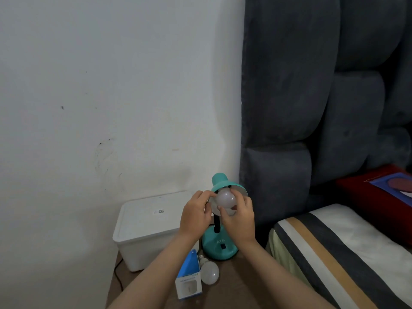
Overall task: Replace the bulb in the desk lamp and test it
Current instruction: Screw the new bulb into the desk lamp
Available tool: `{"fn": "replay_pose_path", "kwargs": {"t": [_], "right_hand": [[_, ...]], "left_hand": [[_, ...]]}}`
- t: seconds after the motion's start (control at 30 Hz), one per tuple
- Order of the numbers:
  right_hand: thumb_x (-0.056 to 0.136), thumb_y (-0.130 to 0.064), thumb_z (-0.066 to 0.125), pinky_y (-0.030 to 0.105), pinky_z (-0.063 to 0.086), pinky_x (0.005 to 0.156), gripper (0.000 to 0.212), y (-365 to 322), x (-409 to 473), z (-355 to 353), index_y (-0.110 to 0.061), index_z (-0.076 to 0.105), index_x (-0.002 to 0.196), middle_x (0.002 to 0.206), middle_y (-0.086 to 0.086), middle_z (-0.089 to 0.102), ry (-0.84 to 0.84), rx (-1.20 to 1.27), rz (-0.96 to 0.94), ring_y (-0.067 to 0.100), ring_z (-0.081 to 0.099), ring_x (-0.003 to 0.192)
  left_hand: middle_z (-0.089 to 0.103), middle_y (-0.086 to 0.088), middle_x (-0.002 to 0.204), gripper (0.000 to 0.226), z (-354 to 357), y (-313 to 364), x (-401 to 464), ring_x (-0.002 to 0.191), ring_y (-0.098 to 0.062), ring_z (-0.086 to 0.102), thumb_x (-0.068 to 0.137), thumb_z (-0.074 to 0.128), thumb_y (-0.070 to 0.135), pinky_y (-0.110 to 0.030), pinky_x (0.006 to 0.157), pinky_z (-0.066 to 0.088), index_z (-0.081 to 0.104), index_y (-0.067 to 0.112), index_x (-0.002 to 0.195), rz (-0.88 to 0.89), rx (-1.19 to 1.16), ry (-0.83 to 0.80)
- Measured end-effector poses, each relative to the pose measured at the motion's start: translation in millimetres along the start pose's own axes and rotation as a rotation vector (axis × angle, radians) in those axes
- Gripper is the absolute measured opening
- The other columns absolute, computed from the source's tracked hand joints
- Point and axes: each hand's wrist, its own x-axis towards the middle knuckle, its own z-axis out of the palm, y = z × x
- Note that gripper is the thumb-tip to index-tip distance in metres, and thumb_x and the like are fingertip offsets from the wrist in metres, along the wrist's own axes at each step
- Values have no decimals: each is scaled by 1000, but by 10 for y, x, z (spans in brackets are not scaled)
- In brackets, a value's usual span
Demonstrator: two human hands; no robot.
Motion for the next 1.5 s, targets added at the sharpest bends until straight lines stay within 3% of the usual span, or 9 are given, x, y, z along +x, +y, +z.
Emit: {"fn": "replay_pose_path", "kwargs": {"t": [0.27, 0.43, 0.57, 0.7, 1.0, 1.1, 1.2, 1.3, 1.5], "right_hand": [[75, -14, 75, 9, 42, 73, 49, 29, 30, -25, -17, 56, 120, 105, 3, 51, 8, 21, 19, 14, 56, 89], [75, -10, 70, 30, 53, 73, 49, 30, 29, -11, -23, 56, 120, 112, 3, 48, -27, -65, -17, 20, 56, 96], [75, -11, 70, 29, 52, 75, 50, 6, 34, -25, -21, 54, 122, 113, 5, 47, -31, -72, -7, 21, 57, 96], [78, -26, 72, 25, 49, 75, 50, 4, 44, -40, -15, 49, 122, 111, 6, 53, -23, -49, 23, 19, 58, 94], [79, -54, 63, 40, 57, 70, 61, -14, 82, -29, -11, 44, 118, 105, 13, 65, -44, -53, 196, 27, 66, 88], [77, -47, 69, 35, 53, 78, 66, -23, 53, -48, -11, 42, 126, 119, 10, 54, -35, -34, 152, 24, 58, 101], [75, -30, 76, 29, 53, 76, 64, -6, -3, -57, -19, 44, 130, 118, 5, 46, -31, -58, 34, 17, 56, 96], [79, -20, 72, 28, 54, 73, 52, 13, -9, -43, -18, 51, 126, 115, 7, 53, -16, -73, -17, 21, 62, 91], [77, -51, 67, 35, 54, 63, 56, -27, 37, -64, -15, 45, 113, 91, 5, 66, -15, -31, 230, 24, 66, 80]], "left_hand": [[61, 0, 91, 32, 15, 20, 11, 72, -16, 60, 82, 52, -2, -37, 66, 54, 62, 22, 102, -7, -13, 13], [61, 0, 93, 31, -23, 11, 12, 75, -15, 59, 83, 53, -1, -37, 68, 55, 61, 22, 102, -16, -11, 1], [61, 0, 92, 31, -26, 25, 21, 75, -16, 59, 82, 52, -2, -37, 68, 54, 61, 21, 101, -20, -20, -3], [61, -1, 91, 30, -25, 54, 18, 73, -15, 57, 82, 52, -2, -35, 67, 53, 62, 19, 101, -1, -6, -5], [61, 0, 92, 27, -19, 41, 6, 74, -14, 58, 83, 52, 0, -36, 67, 54, 61, 20, 98, -3, -11, 3], [61, 1, 92, 28, -13, 35, 12, 73, -14, 58, 83, 52, -1, -37, 67, 54, 61, 20, 99, -9, -8, 5], [60, 1, 91, 29, -5, 28, 8, 72, -15, 58, 83, 52, -1, -38, 68, 54, 61, 20, 99, -15, -11, 2], [60, 1, 91, 29, -4, 18, 9, 74, -14, 58, 83, 52, -1, -38, 68, 54, 61, 21, 100, -16, -7, 4], [60, 2, 90, 29, 8, 9, 18, 73, -15, 58, 82, 53, 0, -40, 67, 54, 59, 24, 95, -22, -8, 3]]}}
